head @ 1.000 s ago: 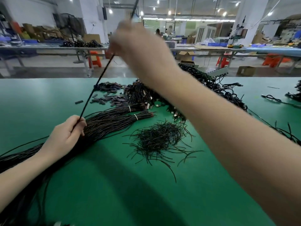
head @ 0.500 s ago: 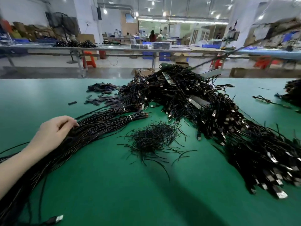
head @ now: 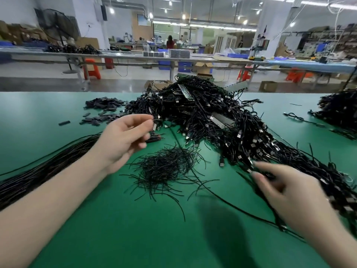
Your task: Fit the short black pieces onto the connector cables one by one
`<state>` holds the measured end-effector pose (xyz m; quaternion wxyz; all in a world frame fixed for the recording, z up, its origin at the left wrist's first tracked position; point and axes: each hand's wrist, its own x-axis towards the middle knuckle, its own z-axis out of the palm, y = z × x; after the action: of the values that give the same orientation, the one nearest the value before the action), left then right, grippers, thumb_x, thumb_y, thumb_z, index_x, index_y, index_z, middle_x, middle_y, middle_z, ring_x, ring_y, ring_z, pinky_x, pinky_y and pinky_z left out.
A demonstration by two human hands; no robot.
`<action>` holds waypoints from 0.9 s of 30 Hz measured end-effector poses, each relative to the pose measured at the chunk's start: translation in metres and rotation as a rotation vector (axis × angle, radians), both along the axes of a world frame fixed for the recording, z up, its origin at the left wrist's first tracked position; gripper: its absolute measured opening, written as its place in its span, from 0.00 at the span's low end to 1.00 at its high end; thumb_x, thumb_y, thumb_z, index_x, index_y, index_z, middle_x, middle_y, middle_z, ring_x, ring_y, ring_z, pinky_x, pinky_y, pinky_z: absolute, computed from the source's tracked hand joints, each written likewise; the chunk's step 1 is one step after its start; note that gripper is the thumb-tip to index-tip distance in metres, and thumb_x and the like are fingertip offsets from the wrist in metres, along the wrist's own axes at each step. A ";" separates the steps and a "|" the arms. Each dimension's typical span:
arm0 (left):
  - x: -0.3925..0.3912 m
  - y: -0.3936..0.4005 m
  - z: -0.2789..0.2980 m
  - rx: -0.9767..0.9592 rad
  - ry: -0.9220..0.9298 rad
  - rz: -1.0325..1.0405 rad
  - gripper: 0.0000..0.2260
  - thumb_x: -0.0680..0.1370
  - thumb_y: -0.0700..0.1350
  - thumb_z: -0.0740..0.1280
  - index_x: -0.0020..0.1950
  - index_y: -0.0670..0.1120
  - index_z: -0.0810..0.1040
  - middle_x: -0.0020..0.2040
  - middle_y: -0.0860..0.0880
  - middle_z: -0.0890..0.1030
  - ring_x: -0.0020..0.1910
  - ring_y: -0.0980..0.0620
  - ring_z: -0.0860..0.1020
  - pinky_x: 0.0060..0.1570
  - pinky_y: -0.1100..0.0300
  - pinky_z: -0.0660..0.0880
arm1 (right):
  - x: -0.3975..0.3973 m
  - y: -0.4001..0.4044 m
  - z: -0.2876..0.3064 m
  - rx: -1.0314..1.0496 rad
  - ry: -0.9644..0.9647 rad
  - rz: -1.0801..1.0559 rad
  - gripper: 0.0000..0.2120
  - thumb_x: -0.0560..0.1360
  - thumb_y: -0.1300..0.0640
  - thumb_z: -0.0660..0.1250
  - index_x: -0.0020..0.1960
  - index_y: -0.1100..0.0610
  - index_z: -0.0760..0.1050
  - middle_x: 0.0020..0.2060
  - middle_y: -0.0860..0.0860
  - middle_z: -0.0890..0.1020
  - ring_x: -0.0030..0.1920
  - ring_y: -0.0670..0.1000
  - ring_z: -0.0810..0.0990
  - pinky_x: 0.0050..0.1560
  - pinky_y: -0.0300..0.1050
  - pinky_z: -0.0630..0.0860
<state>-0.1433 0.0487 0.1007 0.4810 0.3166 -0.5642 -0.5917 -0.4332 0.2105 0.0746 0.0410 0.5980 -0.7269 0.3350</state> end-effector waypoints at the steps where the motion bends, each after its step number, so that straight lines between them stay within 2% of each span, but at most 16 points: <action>1: -0.013 0.007 0.007 -0.001 0.012 -0.032 0.09 0.60 0.49 0.77 0.40 0.53 0.87 0.34 0.54 0.82 0.33 0.59 0.79 0.31 0.67 0.76 | 0.020 -0.015 0.010 -0.009 -0.133 0.140 0.20 0.72 0.41 0.66 0.63 0.39 0.75 0.47 0.37 0.80 0.39 0.36 0.78 0.40 0.28 0.72; 3: -0.035 0.016 0.013 0.022 0.039 -0.105 0.09 0.61 0.49 0.81 0.39 0.53 0.87 0.35 0.53 0.82 0.34 0.58 0.80 0.33 0.64 0.78 | 0.049 -0.047 0.018 -0.045 -0.295 0.329 0.26 0.73 0.39 0.62 0.71 0.38 0.66 0.60 0.33 0.74 0.56 0.32 0.73 0.55 0.27 0.70; 4: -0.044 0.019 0.013 0.043 0.064 -0.146 0.10 0.61 0.49 0.81 0.40 0.52 0.87 0.35 0.53 0.82 0.34 0.58 0.80 0.34 0.63 0.77 | 0.062 -0.059 0.022 -0.040 -0.346 0.390 0.25 0.75 0.42 0.62 0.72 0.41 0.66 0.64 0.34 0.72 0.61 0.32 0.70 0.61 0.29 0.68; 5: -0.051 0.021 0.011 0.072 0.104 -0.181 0.10 0.61 0.48 0.80 0.40 0.52 0.87 0.35 0.53 0.83 0.34 0.58 0.80 0.35 0.62 0.77 | 0.069 -0.071 0.024 -0.060 -0.367 0.433 0.22 0.77 0.45 0.62 0.71 0.44 0.69 0.63 0.35 0.74 0.61 0.33 0.71 0.62 0.32 0.69; 7: -0.059 0.020 0.005 0.171 0.271 -0.228 0.12 0.62 0.48 0.80 0.43 0.52 0.87 0.37 0.54 0.83 0.35 0.58 0.80 0.37 0.63 0.75 | 0.084 -0.086 0.027 -0.131 -0.451 0.478 0.11 0.79 0.50 0.63 0.58 0.48 0.79 0.48 0.38 0.82 0.48 0.36 0.78 0.50 0.37 0.75; 8: -0.062 0.019 0.001 0.243 0.390 -0.240 0.13 0.63 0.49 0.79 0.46 0.51 0.86 0.38 0.55 0.83 0.36 0.59 0.80 0.38 0.64 0.74 | 0.087 -0.091 0.024 -0.186 -0.520 0.466 0.08 0.79 0.51 0.63 0.51 0.48 0.81 0.38 0.39 0.82 0.39 0.38 0.78 0.42 0.37 0.74; 10: -0.069 0.015 -0.003 0.350 0.527 -0.228 0.19 0.66 0.53 0.77 0.54 0.48 0.83 0.44 0.54 0.83 0.40 0.58 0.79 0.41 0.63 0.76 | 0.091 -0.098 0.016 -0.314 -0.655 0.428 0.08 0.79 0.53 0.63 0.45 0.48 0.80 0.30 0.42 0.79 0.32 0.43 0.75 0.33 0.36 0.70; 11: -0.072 0.013 -0.006 0.351 0.457 -0.207 0.21 0.69 0.56 0.73 0.58 0.47 0.82 0.48 0.51 0.84 0.42 0.56 0.80 0.43 0.62 0.78 | 0.092 -0.101 0.012 -0.341 -0.717 0.422 0.09 0.79 0.53 0.63 0.44 0.49 0.80 0.28 0.42 0.78 0.31 0.43 0.75 0.32 0.35 0.69; 13: -0.078 0.011 -0.012 0.282 0.199 -0.187 0.23 0.78 0.60 0.60 0.62 0.46 0.80 0.56 0.44 0.83 0.50 0.51 0.80 0.52 0.56 0.79 | 0.096 -0.105 0.010 -0.335 -0.753 0.457 0.08 0.79 0.55 0.64 0.45 0.49 0.81 0.30 0.42 0.80 0.31 0.43 0.77 0.33 0.36 0.72; 14: -0.081 0.011 -0.013 0.252 0.135 -0.204 0.23 0.81 0.60 0.55 0.62 0.47 0.81 0.56 0.42 0.83 0.53 0.49 0.81 0.54 0.55 0.78 | 0.097 -0.107 0.010 -0.301 -0.726 0.474 0.08 0.79 0.55 0.65 0.45 0.49 0.82 0.32 0.43 0.82 0.33 0.44 0.79 0.35 0.38 0.74; 16: -0.082 0.011 -0.015 0.227 0.140 -0.216 0.24 0.83 0.58 0.51 0.57 0.50 0.84 0.53 0.44 0.84 0.52 0.49 0.81 0.52 0.54 0.78 | 0.095 -0.109 0.007 -0.245 -0.681 0.489 0.06 0.78 0.55 0.67 0.45 0.50 0.82 0.33 0.42 0.82 0.34 0.44 0.79 0.36 0.39 0.75; 18: -0.081 0.009 -0.015 0.173 0.153 -0.166 0.23 0.83 0.56 0.50 0.53 0.52 0.86 0.54 0.46 0.85 0.50 0.50 0.82 0.48 0.55 0.79 | 0.093 -0.109 0.004 -0.231 -0.675 0.485 0.06 0.78 0.56 0.67 0.44 0.52 0.83 0.31 0.41 0.80 0.31 0.43 0.77 0.35 0.38 0.73; 21: -0.079 0.005 -0.013 0.110 0.094 -0.119 0.22 0.84 0.54 0.53 0.50 0.51 0.86 0.53 0.46 0.85 0.46 0.51 0.83 0.43 0.59 0.81 | 0.092 -0.107 0.004 -0.193 -0.670 0.498 0.07 0.78 0.57 0.66 0.44 0.51 0.83 0.30 0.41 0.80 0.31 0.46 0.77 0.36 0.42 0.75; 24: -0.067 0.005 -0.016 0.059 -0.041 -0.094 0.19 0.83 0.55 0.55 0.52 0.52 0.85 0.50 0.46 0.85 0.52 0.47 0.83 0.51 0.56 0.80 | 0.091 -0.105 0.006 -0.129 -0.675 0.527 0.07 0.78 0.56 0.66 0.45 0.50 0.83 0.29 0.44 0.80 0.32 0.52 0.78 0.38 0.52 0.78; 26: -0.057 0.008 -0.019 0.043 -0.102 -0.082 0.18 0.83 0.55 0.56 0.53 0.52 0.85 0.51 0.47 0.85 0.55 0.46 0.82 0.58 0.50 0.77 | 0.091 -0.103 0.007 -0.073 -0.641 0.554 0.07 0.78 0.55 0.66 0.45 0.50 0.83 0.29 0.45 0.80 0.33 0.56 0.78 0.37 0.51 0.78; 27: -0.053 0.010 -0.019 0.043 -0.119 -0.062 0.17 0.82 0.55 0.57 0.53 0.52 0.85 0.50 0.47 0.85 0.54 0.48 0.82 0.59 0.49 0.77 | 0.091 -0.102 0.008 -0.043 -0.601 0.571 0.07 0.78 0.56 0.66 0.45 0.49 0.82 0.30 0.45 0.80 0.33 0.55 0.78 0.36 0.48 0.77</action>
<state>-0.1967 0.0587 0.0816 0.4212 0.3437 -0.5885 -0.5985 -0.3420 0.1087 0.0821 -0.2552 0.6503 -0.5044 0.5076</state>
